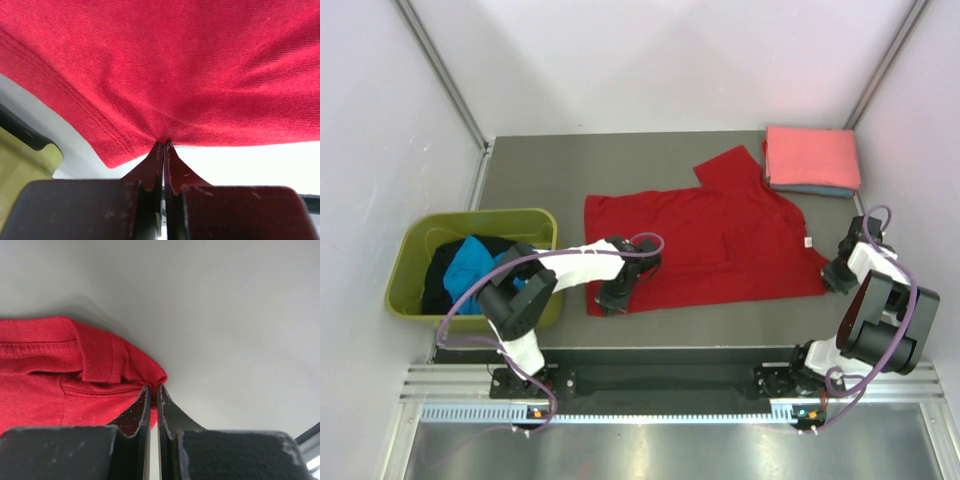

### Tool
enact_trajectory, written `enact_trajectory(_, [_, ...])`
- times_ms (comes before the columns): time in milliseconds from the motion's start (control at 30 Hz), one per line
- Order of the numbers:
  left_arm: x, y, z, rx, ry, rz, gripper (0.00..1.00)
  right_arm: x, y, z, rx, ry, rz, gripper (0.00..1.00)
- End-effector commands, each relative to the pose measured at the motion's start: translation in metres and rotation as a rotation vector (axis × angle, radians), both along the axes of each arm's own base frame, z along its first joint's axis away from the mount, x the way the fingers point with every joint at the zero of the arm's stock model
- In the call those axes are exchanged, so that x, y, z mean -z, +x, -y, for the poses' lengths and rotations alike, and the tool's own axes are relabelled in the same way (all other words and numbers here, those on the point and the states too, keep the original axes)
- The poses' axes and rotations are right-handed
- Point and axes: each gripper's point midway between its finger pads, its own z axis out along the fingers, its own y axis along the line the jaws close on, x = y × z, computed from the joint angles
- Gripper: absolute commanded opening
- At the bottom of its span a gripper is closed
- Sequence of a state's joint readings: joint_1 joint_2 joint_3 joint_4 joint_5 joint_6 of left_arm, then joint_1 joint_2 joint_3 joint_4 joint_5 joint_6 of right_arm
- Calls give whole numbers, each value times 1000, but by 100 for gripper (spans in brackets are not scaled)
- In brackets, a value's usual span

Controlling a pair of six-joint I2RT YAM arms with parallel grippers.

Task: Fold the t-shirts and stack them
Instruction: Fold the tshirt

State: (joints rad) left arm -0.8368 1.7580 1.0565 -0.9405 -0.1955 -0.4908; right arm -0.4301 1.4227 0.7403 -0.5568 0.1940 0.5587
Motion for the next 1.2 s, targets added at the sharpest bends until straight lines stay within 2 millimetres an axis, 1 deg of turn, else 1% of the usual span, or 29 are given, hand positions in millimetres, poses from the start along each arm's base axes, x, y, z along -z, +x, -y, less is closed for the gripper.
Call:
enact_trajectory(0, [-10, -8, -10, -37, 21, 3, 0, -7, -12, 24, 72, -79, -24, 0])
enact_trajectory(133, [-11, -17, -11, -62, 33, -8, 0, -9, -25, 29, 100, -73, -56, 0])
enact_trajectory(200, [-10, -21, -10, -59, 34, -21, 0, -14, -27, 31, 111, -79, -46, 0])
enact_trajectory(267, [-9, -24, -11, -58, 46, -19, 0, -22, -29, 34, 123, -92, -42, 0])
enact_trajectory(300, [-10, -25, -11, -62, 44, -15, 0, -28, -26, 36, 124, -100, -29, 0])
enact_trajectory(467, [-15, -30, -10, -75, 33, -15, 0, -52, -32, 45, 163, -162, -25, 0])
enact_trajectory(500, [-16, -31, -10, -76, 33, -16, 0, -54, -34, 45, 168, -169, -26, 0])
enact_trajectory(567, [-16, -33, -10, -77, 41, -17, 0, -52, -43, 46, 182, -188, -54, 0])
enact_trajectory(600, [-16, -34, -10, -80, 45, -21, 0, -47, -50, 45, 191, -187, -71, 0])
enact_trajectory(700, [-13, -41, -11, -75, 60, -37, 0, -42, -59, 43, 212, -194, -87, 0])
enact_trajectory(767, [-11, -45, -11, -68, 67, -46, 0, -44, -61, 43, 223, -196, -83, 0])
enact_trajectory(833, [-9, -49, -12, -65, 73, -57, 0, -43, -67, 42, 252, -196, -91, 0])
enact_trajectory(967, [-2, -54, -16, -65, 104, -75, 0, -39, -71, 42, 279, -199, -93, 0])
enact_trajectory(1000, [-2, -54, -16, -65, 111, -72, 2, -41, -70, 43, 281, -201, -89, 0])
enact_trajectory(1033, [-2, -53, -16, -65, 112, -69, 10, -41, -68, 43, 280, -193, -85, 1])
enact_trajectory(1067, [-5, -52, -15, -64, 111, -63, 15, -42, -67, 43, 274, -189, -80, 3])
enact_trajectory(1100, [-9, -44, -11, -63, 103, -36, 18, -46, -62, 44, 267, -187, -64, 6])
enact_trajectory(1133, [-15, -38, -9, -62, 105, -7, 22, -48, -56, 41, 253, -168, -42, 14])
enact_trajectory(1167, [-25, -33, -10, -66, 113, 24, 25, -50, -53, 41, 231, -161, -34, 18])
